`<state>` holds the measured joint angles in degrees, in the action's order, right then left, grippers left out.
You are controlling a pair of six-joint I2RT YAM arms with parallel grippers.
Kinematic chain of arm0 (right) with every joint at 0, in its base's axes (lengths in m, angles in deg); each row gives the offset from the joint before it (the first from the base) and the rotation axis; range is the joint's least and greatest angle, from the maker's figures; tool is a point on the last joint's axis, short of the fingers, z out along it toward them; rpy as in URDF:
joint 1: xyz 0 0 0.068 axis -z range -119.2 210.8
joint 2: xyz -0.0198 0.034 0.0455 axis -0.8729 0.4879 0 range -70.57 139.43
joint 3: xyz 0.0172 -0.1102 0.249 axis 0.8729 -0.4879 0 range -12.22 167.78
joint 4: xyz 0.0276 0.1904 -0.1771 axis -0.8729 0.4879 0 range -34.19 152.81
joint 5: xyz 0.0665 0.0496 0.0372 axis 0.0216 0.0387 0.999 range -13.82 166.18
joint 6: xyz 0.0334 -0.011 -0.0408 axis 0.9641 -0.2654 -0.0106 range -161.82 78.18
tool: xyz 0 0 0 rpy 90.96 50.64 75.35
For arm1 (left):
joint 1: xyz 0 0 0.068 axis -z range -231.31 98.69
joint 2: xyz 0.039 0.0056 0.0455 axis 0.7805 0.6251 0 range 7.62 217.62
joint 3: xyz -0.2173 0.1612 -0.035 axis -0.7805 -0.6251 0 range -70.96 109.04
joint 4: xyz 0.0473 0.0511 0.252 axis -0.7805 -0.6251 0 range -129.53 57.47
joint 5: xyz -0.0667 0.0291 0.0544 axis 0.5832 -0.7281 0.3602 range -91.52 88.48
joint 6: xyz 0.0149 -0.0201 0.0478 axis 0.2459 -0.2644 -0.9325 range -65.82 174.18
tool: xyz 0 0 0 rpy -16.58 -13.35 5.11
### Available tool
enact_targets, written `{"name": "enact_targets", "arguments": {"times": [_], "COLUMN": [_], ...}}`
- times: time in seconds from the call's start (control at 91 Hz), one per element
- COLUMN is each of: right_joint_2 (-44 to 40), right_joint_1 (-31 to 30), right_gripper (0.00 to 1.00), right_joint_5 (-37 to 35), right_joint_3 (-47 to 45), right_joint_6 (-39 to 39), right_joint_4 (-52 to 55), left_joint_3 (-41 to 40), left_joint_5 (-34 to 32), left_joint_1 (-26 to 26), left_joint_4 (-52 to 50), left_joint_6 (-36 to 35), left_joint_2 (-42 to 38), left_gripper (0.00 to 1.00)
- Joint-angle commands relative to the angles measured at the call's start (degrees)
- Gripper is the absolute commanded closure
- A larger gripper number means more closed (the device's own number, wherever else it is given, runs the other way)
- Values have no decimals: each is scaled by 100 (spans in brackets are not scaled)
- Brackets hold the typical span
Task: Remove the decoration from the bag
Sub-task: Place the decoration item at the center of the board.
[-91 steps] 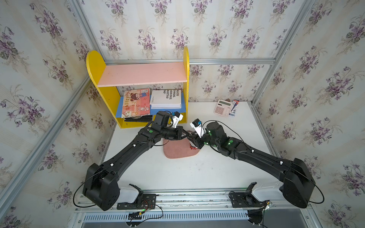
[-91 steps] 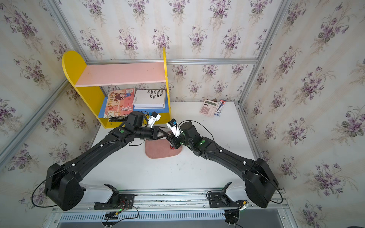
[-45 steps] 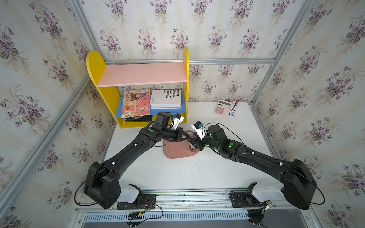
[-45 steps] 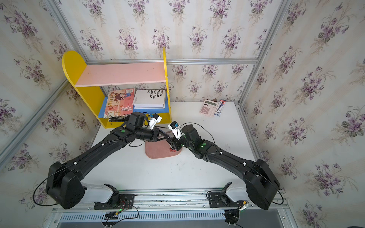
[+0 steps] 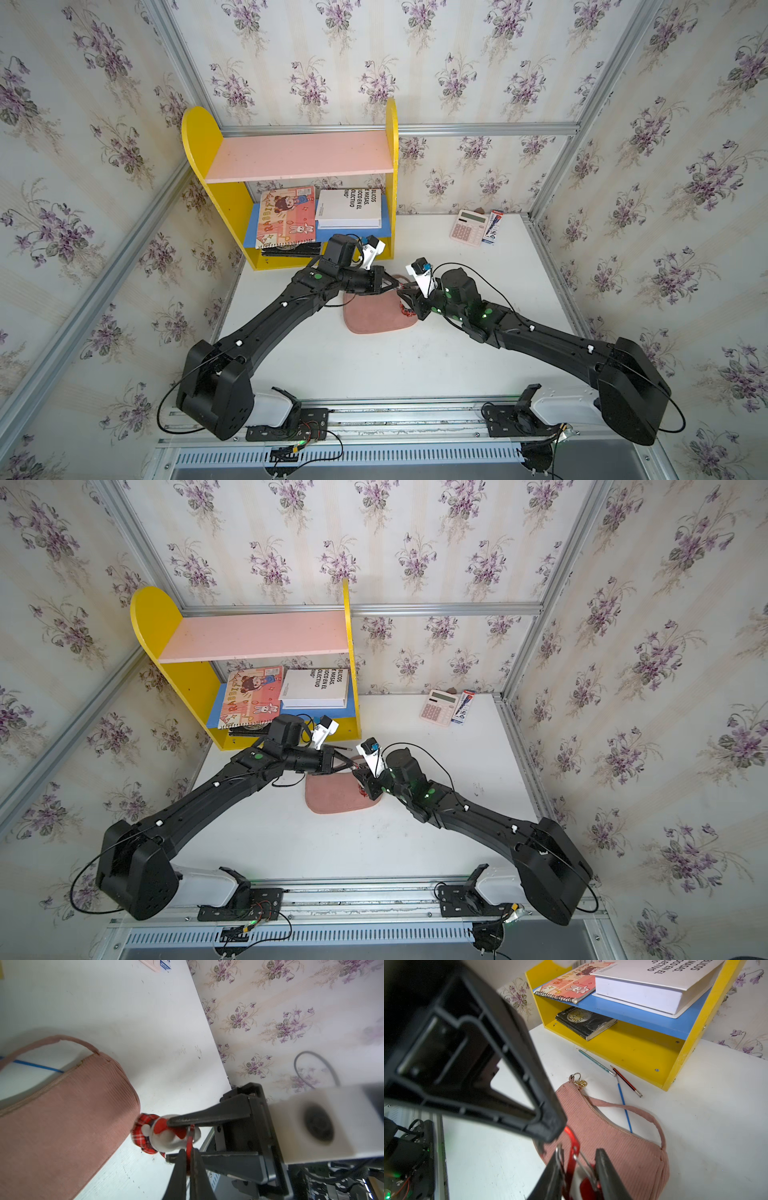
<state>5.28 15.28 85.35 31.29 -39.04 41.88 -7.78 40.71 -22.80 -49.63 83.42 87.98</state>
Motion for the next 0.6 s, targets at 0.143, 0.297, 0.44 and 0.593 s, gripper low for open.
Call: {"name": "enact_targets", "arguments": {"times": [0.143, 0.297, 0.44, 0.593], "right_joint_2": [-63, -138, -257, -528], "right_joint_1": [17, 16, 17, 25], "right_gripper": [58, 42, 29, 17], "right_joint_5": [-249, -336, -377, -529], "right_joint_3": [-135, -158, -154, -140], "right_joint_6": [-313, -430, -490, -431], "right_joint_4": [20, -39, 5, 263], "left_joint_3": [457, 648, 713, 789], "left_joint_5": [93, 193, 239, 318], "left_joint_1": [-65, -65, -65, -65], "left_joint_4": [184, 30, -24, 6], "left_joint_6": [-243, -432, -636, -926], "left_joint_2": [494, 582, 657, 848], "left_gripper": [100, 100, 100, 100]}}
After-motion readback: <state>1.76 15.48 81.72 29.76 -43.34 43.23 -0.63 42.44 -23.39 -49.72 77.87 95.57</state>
